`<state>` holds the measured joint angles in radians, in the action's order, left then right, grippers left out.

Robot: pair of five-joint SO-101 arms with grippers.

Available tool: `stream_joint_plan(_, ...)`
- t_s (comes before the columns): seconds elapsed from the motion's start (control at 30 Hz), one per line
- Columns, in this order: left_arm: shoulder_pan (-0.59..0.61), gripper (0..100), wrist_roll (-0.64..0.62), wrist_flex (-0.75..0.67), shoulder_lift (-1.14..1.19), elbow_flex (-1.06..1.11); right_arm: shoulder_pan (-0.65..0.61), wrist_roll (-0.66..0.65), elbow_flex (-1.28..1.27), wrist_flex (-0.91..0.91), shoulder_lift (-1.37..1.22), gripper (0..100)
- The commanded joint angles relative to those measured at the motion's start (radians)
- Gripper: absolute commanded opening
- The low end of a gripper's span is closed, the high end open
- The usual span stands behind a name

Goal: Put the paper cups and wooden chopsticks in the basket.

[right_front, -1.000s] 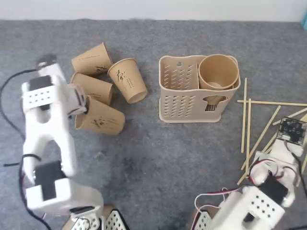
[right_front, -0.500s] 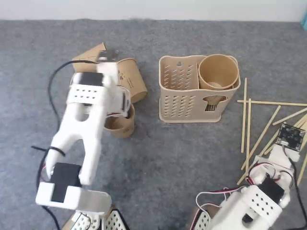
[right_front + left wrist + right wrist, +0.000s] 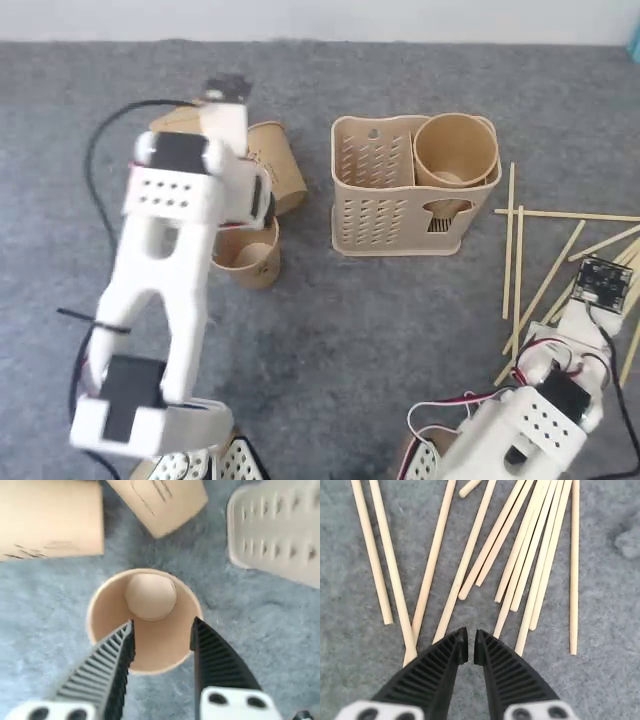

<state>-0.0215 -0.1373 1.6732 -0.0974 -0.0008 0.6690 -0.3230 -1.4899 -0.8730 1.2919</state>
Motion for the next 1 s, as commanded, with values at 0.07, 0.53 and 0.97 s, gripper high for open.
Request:
stream_joint_plan(0.07,0.081,17,0.095,0.080,-0.184,-0.088,-0.010,0.011,0.005,-0.001,-0.004,3.7)
stream_joint_plan(0.53,0.226,17,0.232,-0.321,-0.203,0.432,-0.010,0.011,0.005,-0.001,-0.004,3.7)
stream_joint_plan(0.97,0.115,1,0.126,-0.563,-0.204,0.647,-0.010,0.011,0.005,-0.001,-0.004,3.7)
